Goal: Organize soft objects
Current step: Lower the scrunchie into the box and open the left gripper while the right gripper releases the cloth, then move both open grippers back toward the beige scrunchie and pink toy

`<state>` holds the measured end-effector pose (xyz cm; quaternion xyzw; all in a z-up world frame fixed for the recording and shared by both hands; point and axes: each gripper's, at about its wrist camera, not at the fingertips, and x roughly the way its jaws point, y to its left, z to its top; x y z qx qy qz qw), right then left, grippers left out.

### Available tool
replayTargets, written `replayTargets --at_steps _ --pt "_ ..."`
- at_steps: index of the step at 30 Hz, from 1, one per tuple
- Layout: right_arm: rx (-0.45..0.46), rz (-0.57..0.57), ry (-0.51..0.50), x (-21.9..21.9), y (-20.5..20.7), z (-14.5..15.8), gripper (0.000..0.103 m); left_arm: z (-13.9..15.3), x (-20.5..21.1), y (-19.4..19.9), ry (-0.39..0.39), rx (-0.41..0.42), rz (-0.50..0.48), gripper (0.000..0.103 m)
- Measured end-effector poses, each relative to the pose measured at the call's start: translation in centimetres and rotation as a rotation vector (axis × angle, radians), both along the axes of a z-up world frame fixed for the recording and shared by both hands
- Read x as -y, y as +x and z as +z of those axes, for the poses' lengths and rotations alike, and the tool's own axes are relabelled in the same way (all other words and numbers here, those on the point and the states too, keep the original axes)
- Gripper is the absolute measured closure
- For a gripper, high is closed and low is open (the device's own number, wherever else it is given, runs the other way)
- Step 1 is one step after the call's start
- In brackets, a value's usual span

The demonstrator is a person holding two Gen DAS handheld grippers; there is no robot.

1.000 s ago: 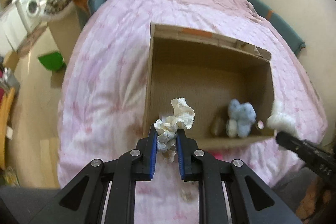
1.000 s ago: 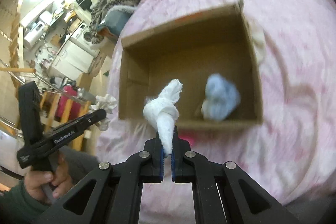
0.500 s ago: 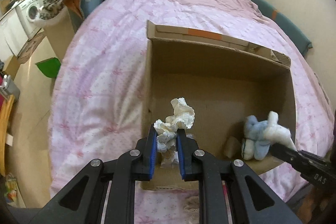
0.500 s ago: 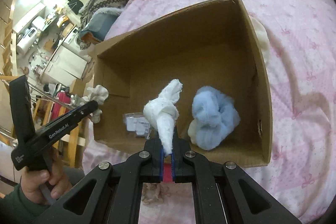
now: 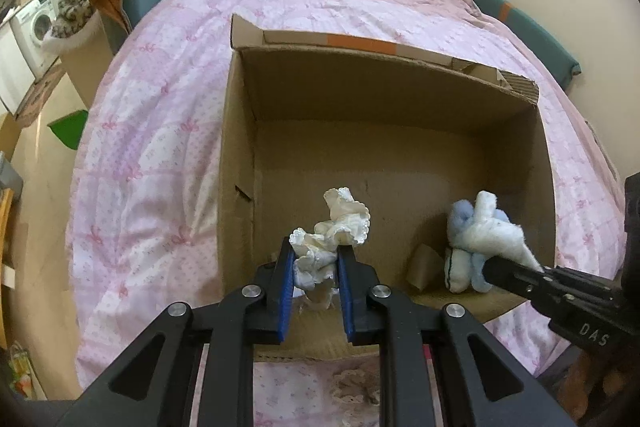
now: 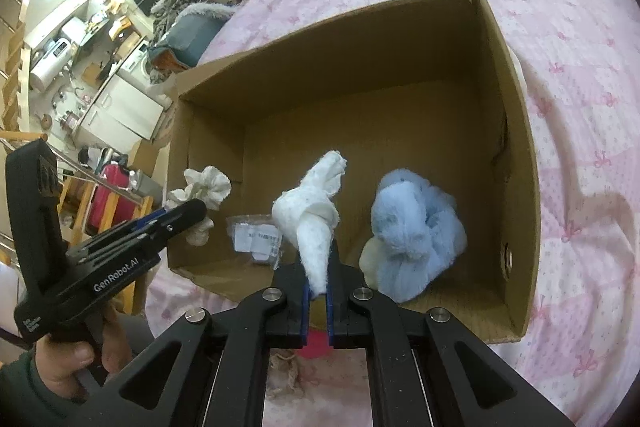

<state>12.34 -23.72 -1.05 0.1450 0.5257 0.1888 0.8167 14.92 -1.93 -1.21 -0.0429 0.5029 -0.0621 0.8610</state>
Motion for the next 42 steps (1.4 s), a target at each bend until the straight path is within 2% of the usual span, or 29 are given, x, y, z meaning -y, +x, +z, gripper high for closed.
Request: replayTargets --at_steps 12,21,24,28,30,31,33,34,35,42 --pt "-0.003 0.016 0.015 -0.1 -0.3 -0.2 0.096 -0.3 1.0 -0.4 0.013 -0.007 -0.03 0.085" --pt "-0.019 0.013 0.018 -0.2 0.1 -0.4 0.096 -0.1 0.8 -0.5 0.007 -0.008 -0.027 0.079" --pt "-0.021 0.005 0.026 0.0 0.2 -0.4 0.095 0.3 0.8 -0.6 0.013 0.007 -0.027 0.071" --pt "-0.014 0.001 0.028 0.1 0.2 -0.4 0.092 0.7 0.8 -0.6 0.02 0.021 -0.022 0.048" --pt "-0.012 0.001 0.032 0.1 0.2 -0.4 0.09 1.0 0.7 -0.7 0.018 0.029 -0.019 0.041" --pt "-0.01 -0.002 0.032 0.1 0.2 -0.4 0.084 1.0 0.7 -0.6 0.014 0.029 -0.019 0.036" --pt "-0.004 -0.018 0.04 0.3 0.2 -0.2 0.061 1.1 0.5 -0.5 0.003 0.027 -0.014 0.036" --pt "0.006 -0.031 0.046 0.5 0.1 -0.1 0.032 1.1 0.4 -0.5 0.002 0.025 -0.01 0.036" --pt "0.029 -0.052 0.054 0.8 -0.1 0.2 0.022 1.1 0.3 -0.4 0.002 0.022 -0.005 0.036" --pt "0.049 -0.065 0.08 1.3 0.0 0.7 0.022 0.9 -0.1 -0.2 0.003 0.019 0.013 0.036"
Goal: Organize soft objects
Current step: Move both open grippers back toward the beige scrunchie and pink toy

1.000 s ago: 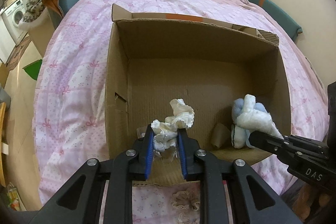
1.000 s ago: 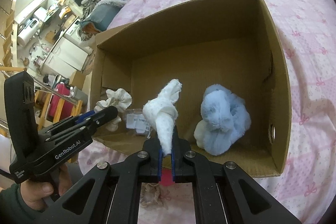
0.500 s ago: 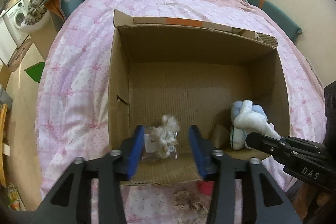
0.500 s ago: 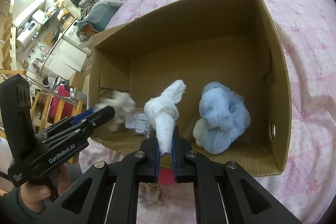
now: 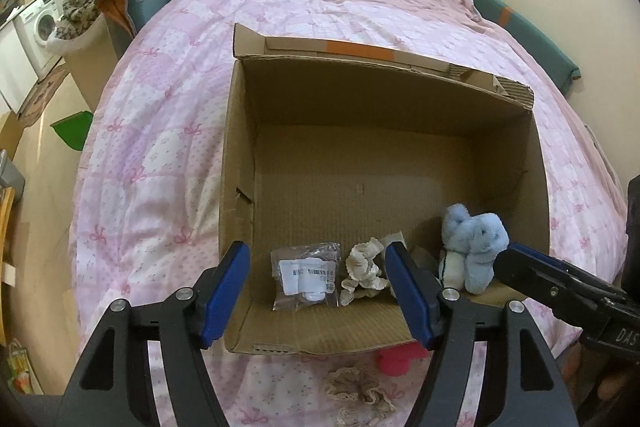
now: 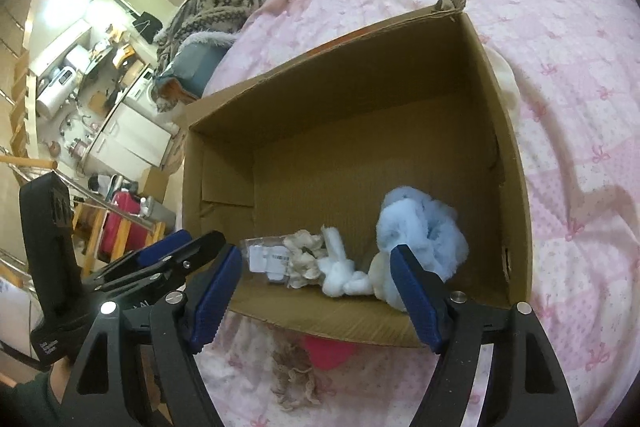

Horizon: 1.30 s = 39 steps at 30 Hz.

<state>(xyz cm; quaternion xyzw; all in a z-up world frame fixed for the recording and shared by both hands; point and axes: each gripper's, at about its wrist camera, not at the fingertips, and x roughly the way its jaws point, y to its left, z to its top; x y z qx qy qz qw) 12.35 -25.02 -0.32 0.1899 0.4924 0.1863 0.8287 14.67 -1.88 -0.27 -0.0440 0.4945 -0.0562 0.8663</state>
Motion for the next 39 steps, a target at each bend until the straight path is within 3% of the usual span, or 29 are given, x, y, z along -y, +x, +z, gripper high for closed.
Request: replayTargets --at_steps 10,24,27,32,39 --pt "-0.001 -0.009 -0.007 0.1 0.0 0.2 0.022 0.4 -0.4 -0.3 -0.005 -0.002 0.015 0.036" --pt "-0.008 -0.091 -0.043 1.8 -2.5 1.1 0.022 2.2 -4.0 -3.2 -0.039 0.019 0.119 0.036" --pt "-0.014 -0.103 -0.047 1.9 -3.2 1.1 0.022 2.1 -4.2 -4.1 -0.037 0.014 0.125 0.035" --pt "-0.059 -0.117 0.044 2.7 -4.4 0.4 0.022 1.3 -3.9 -6.0 -0.059 -0.018 0.123 0.036" --pt "-0.124 -0.137 0.037 2.7 -6.3 -0.8 0.022 -0.3 -3.0 -7.9 -0.042 -0.065 0.113 0.036"
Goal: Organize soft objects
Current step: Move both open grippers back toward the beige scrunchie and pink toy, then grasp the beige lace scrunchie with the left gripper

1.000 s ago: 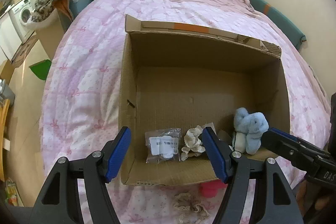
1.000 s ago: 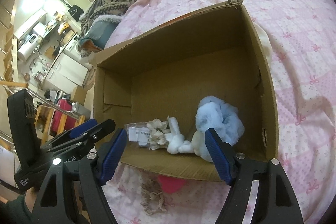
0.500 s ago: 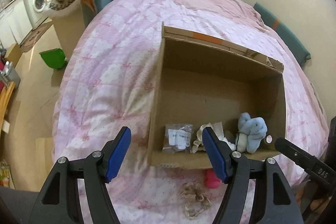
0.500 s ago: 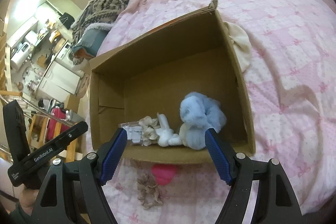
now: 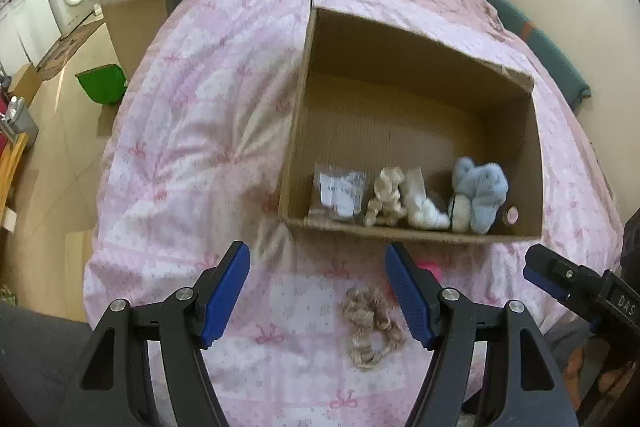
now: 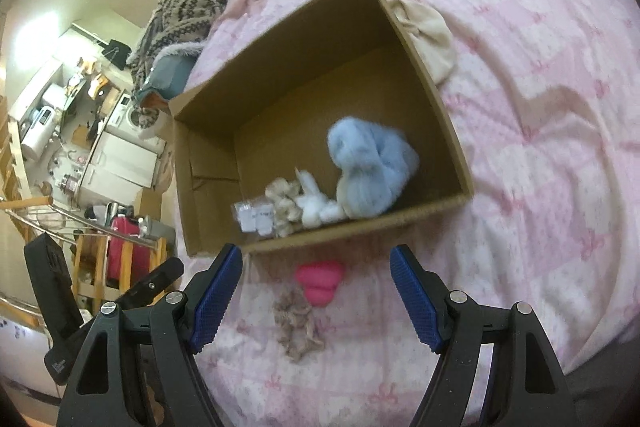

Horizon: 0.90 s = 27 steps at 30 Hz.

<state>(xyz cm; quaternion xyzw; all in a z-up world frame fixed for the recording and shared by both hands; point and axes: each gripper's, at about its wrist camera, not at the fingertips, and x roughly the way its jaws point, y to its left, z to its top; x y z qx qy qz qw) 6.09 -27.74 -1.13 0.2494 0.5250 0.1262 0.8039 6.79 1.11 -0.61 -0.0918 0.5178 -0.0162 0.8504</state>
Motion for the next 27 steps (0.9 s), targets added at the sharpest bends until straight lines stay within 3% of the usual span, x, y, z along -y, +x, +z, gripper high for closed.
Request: replayTargets --at_steps 4,8,15,21,24,27 --pt "-0.068 -0.018 -0.067 -0.1 -0.8 -1.4 0.022 -1.9 0.7 -0.4 0.007 -0.065 -0.01 0.036" --pt "-0.143 -0.033 -0.104 0.2 -0.9 -3.1 0.022 -3.9 2.9 -0.7 0.048 -0.116 -0.083 0.036" --pt "-0.198 -0.046 -0.112 0.7 -0.6 -4.4 0.022 -7.6 7.1 -1.1 0.041 -0.221 -0.225 0.035" --pt "-0.211 -0.045 -0.106 0.7 -0.4 -4.7 0.022 -10.1 8.4 -0.7 0.087 -0.259 -0.252 0.036" --pt "-0.217 -0.039 -0.103 0.5 -0.2 -4.8 0.022 -10.8 8.1 -0.7 0.093 -0.274 -0.234 0.051" --pt "-0.222 -0.03 -0.097 0.0 -0.1 -5.0 0.022 -10.7 8.1 -0.9 0.089 -0.282 -0.251 0.078"
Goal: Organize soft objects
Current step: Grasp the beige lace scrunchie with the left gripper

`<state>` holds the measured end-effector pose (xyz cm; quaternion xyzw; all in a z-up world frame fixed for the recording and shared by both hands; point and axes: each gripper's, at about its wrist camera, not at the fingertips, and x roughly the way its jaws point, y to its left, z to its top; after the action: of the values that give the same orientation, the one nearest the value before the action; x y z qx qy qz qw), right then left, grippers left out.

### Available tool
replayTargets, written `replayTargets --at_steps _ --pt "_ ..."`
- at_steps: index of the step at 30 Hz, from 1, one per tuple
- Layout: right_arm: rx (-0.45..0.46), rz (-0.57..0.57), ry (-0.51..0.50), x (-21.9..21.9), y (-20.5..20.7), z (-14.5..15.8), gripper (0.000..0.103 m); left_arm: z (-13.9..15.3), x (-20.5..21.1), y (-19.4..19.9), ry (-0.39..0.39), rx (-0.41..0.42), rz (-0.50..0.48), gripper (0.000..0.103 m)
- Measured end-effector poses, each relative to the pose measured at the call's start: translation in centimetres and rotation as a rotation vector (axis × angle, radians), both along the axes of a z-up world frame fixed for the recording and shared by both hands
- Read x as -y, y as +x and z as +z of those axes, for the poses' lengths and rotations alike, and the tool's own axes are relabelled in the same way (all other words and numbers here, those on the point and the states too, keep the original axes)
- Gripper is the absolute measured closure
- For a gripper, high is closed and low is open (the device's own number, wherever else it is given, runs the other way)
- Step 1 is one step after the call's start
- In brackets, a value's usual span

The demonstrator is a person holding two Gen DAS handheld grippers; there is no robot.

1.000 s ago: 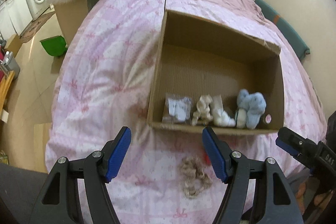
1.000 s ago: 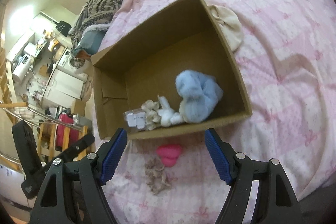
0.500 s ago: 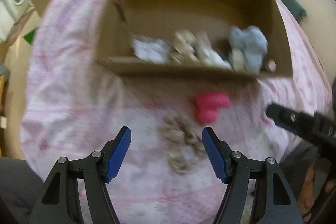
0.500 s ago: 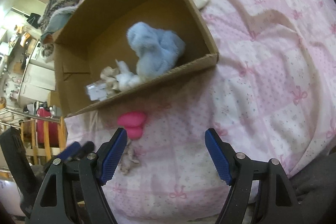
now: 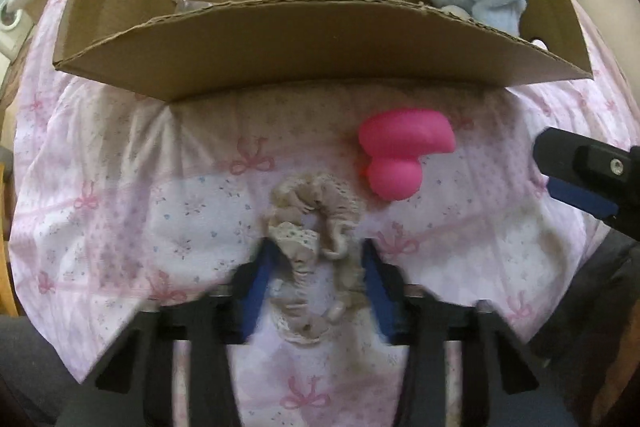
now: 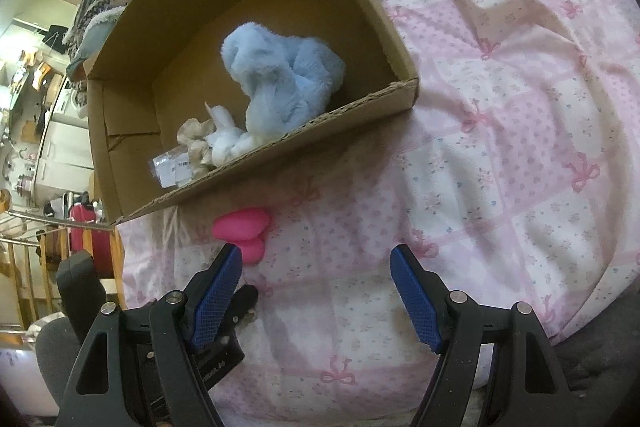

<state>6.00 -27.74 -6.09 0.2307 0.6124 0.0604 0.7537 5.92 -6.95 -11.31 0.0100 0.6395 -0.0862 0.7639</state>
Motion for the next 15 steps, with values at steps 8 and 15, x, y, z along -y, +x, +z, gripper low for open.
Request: replayTargets --at_steps 8,15 --pt "0.007 0.034 -0.015 -0.8 0.1 -0.1 0.022 1.6 -2.3 0.0 -0.023 -0.002 0.055 0.093" --pt "0.015 0.074 -0.011 -2.4 0.2 -0.3 0.022 5.7 -5.0 -0.7 -0.032 0.12 0.13 0.093"
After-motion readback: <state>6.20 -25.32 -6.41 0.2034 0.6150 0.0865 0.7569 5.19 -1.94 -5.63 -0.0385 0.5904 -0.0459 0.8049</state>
